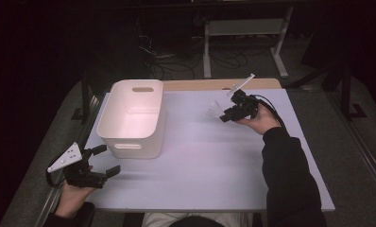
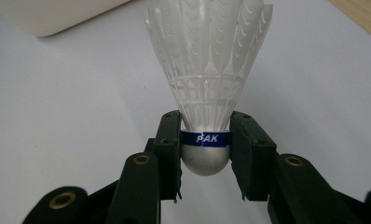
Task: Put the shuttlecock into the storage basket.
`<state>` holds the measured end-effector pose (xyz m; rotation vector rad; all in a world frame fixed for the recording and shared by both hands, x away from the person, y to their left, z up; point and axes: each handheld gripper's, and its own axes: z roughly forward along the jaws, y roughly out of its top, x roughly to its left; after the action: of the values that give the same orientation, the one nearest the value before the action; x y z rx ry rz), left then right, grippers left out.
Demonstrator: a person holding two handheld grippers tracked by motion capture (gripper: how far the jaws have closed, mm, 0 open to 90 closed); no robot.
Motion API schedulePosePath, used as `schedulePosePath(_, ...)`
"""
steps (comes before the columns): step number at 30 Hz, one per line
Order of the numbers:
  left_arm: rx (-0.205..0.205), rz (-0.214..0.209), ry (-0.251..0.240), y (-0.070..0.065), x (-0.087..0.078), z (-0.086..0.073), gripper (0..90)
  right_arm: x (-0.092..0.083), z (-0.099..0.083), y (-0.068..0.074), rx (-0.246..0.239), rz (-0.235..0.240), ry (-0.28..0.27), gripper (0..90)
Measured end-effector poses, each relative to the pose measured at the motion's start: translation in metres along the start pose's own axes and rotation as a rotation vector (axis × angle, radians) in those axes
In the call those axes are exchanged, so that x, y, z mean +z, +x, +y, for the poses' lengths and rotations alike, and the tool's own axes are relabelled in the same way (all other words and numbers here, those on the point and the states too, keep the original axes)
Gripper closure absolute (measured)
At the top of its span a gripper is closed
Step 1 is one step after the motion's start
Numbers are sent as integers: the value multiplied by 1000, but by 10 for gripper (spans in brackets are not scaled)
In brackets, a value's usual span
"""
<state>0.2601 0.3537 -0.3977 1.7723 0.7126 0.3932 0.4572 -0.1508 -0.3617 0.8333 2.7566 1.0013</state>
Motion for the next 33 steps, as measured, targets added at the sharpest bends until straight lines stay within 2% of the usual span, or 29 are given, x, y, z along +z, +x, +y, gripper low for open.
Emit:
schedulePosePath(11, -1, 0, -1, 0, 0, 0, 1, -6, 19, 10, -44, 6, -4, 641)
schedulePosePath(28, -5, 2, 3, 0, 0, 0, 1, -28, 38, 20, -73, -4, -33, 641)
schedulePosePath(33, -4, 3, 4, 0, 0, 0, 1, -28, 40, 21, -76, -5, -30, 641)
